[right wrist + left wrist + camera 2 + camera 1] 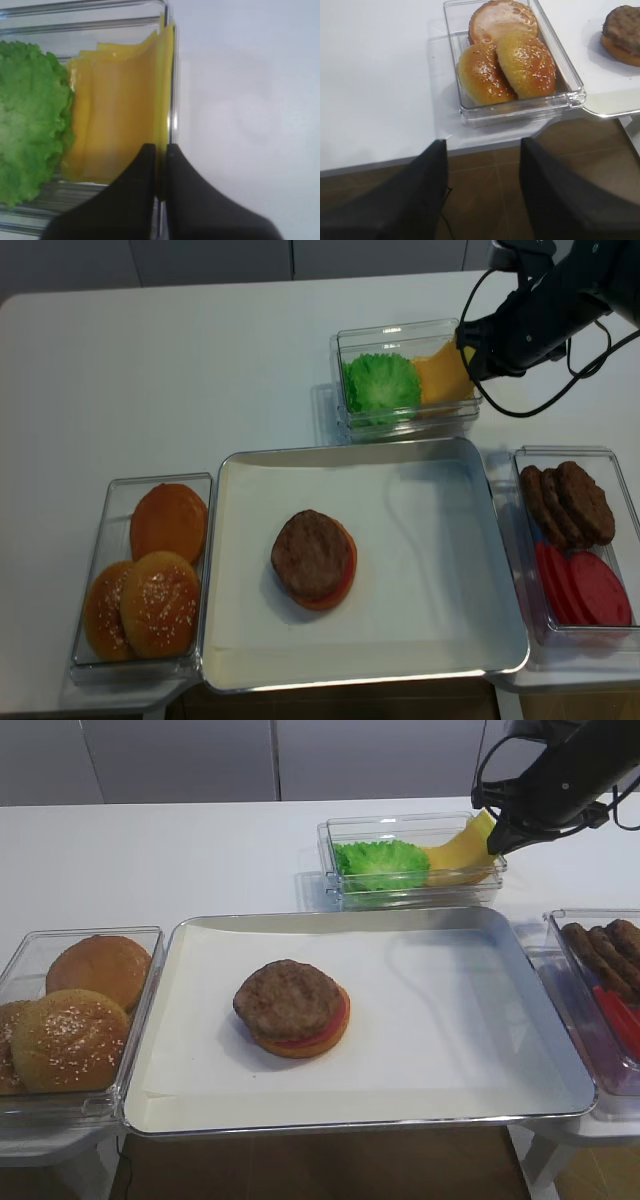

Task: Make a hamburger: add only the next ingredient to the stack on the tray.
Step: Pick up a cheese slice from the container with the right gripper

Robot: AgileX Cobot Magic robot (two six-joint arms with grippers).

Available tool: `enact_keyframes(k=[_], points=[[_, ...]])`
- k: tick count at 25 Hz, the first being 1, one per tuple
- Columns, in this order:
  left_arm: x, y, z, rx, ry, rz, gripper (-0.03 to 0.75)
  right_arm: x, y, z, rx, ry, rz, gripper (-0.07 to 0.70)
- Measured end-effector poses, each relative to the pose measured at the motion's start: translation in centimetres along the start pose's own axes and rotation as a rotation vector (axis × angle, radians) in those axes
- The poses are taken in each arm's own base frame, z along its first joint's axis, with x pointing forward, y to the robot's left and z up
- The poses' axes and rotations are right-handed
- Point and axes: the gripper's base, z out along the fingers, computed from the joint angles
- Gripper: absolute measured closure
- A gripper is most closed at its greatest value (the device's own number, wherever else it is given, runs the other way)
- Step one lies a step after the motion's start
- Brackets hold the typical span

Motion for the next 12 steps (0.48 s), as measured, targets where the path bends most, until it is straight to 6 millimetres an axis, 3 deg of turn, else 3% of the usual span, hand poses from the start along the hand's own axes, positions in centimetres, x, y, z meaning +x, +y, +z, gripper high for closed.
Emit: enact_keyframes(k=[5,12], points=[[0.0,0.0,0.0,0.0,0.0,0.0,0.363,0.0,0.0,0.0,0.0,0.0,0.0,0.592],[0.0,0.0,0.0,0.0,0.0,0.0,0.363,0.06,0.01,0.0,-0.002,0.006,0.0,0.4]])
